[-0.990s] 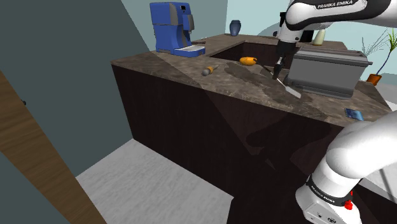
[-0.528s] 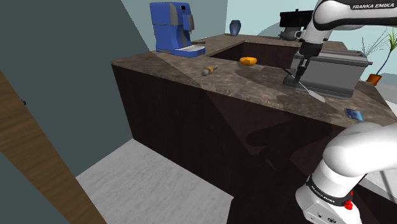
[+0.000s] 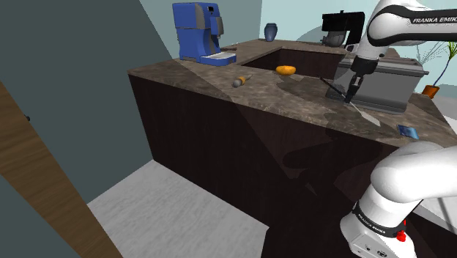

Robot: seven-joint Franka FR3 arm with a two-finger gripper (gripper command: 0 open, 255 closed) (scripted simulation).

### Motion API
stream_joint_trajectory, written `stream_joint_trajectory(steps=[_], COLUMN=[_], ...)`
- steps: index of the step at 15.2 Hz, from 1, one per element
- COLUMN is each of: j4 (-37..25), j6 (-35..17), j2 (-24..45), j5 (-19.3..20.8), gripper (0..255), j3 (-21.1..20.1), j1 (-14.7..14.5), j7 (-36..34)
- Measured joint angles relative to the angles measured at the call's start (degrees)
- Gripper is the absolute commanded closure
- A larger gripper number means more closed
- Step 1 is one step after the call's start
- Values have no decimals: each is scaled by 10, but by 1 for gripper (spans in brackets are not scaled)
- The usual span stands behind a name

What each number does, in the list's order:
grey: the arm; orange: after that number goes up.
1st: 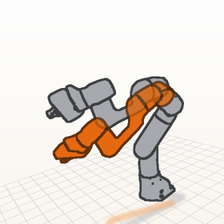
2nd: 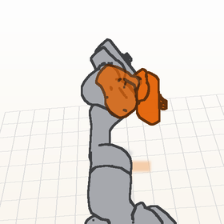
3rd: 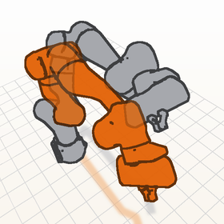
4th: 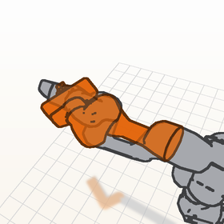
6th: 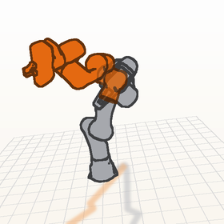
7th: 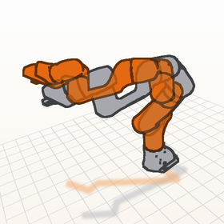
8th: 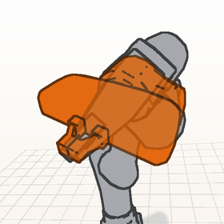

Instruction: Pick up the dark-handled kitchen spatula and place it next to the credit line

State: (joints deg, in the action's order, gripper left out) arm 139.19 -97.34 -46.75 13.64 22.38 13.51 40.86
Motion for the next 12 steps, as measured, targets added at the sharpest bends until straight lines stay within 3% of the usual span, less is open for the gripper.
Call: stream_joint_trajectory(steps=[12], j4=[72], j6=[-65], j2=[-7], j5=[16], gripper=[255], j3=[16], j1=[8], j7=[-1])
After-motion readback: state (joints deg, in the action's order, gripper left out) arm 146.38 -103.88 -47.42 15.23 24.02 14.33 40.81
